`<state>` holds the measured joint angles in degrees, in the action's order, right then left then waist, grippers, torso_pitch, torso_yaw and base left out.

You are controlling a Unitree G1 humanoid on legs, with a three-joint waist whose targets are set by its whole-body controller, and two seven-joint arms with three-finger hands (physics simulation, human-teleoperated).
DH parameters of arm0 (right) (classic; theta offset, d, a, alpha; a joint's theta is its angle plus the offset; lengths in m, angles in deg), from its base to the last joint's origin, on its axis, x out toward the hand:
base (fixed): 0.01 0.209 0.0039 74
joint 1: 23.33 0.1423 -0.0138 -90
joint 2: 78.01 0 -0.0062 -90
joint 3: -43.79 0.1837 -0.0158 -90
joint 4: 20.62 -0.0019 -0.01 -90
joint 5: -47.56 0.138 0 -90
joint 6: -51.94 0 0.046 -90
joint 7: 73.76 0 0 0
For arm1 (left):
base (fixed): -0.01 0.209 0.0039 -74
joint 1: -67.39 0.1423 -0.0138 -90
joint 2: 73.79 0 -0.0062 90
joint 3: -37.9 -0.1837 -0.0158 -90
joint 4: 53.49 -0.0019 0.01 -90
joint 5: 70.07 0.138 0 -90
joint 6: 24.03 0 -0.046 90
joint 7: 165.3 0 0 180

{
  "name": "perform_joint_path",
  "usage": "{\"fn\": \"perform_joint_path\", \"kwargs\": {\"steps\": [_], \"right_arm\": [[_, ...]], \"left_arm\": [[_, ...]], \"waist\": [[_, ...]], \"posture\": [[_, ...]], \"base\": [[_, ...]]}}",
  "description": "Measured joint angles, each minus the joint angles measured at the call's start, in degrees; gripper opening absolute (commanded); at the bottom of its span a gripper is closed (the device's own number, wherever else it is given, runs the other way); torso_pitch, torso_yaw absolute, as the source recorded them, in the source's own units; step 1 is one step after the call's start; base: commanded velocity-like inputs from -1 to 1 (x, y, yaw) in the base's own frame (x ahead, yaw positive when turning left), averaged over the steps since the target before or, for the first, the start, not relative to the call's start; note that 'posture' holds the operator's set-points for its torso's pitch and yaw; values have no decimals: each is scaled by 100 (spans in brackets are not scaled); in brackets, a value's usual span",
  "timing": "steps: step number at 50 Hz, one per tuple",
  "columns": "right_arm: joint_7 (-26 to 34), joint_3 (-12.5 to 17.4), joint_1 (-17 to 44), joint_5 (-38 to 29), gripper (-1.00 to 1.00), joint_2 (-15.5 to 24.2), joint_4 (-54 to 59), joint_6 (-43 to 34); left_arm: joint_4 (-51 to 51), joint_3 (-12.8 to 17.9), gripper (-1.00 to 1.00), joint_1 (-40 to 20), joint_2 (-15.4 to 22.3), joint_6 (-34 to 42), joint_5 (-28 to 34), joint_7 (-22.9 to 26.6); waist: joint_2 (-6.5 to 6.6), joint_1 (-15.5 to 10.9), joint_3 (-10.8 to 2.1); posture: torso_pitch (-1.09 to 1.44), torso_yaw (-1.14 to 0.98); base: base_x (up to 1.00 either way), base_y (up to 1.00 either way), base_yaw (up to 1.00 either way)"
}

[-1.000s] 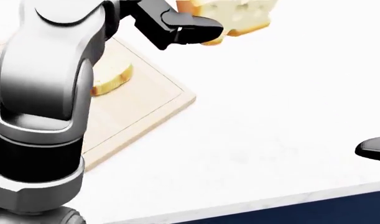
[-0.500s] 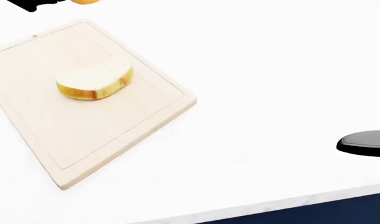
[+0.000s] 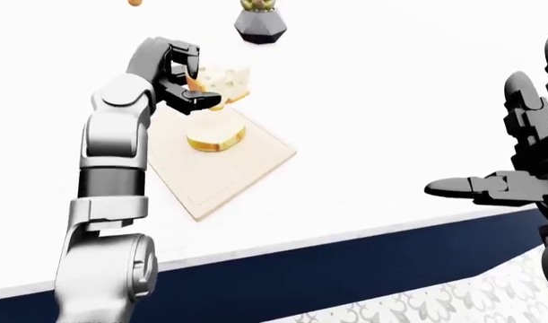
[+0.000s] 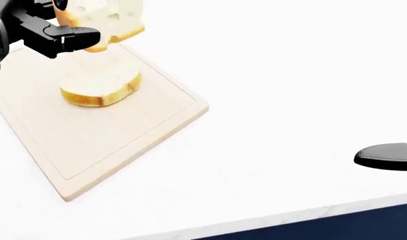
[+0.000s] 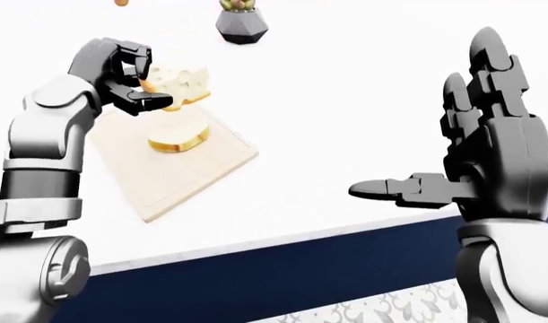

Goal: Pick up the wedge of cheese and place it on the slice of bread to prepare a simple cheese on bread dish.

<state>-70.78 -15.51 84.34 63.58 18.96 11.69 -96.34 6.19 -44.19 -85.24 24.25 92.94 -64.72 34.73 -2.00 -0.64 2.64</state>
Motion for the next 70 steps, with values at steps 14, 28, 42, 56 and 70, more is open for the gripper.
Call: {"fn": "perform_joint_path", "kwargs": {"steps": [14,28,42,56,70], "right_arm": [[12,-184,84,-177,100,-42,56,8],[28,-235,201,-270,100,-54,49,-87],[55,-229,136,-307,100,-99,64,-43],[76,-290,129,-380,100,-139,35,-34],[102,-268,147,-406,100,-141,69,-12]], "left_arm": [[-679,-26,-100,120,-40,-589,206,-164],[-1464,33,-100,96,12,-1126,199,-406],[-680,37,-100,403,26,-841,144,-273],[245,94,-100,887,-7,-448,89,-129],[246,110,17,918,8,-478,132,-90]], "waist": [[13,7,-32],[9,1,-58],[31,14,-54],[62,8,-64],[53,10,-62]], "posture": [[0,0],[0,0],[0,0],[0,0],[0,0]], "base": [[0,0,0],[0,0,0],[0,0,0],[0,0,0],[0,0,0]]}}
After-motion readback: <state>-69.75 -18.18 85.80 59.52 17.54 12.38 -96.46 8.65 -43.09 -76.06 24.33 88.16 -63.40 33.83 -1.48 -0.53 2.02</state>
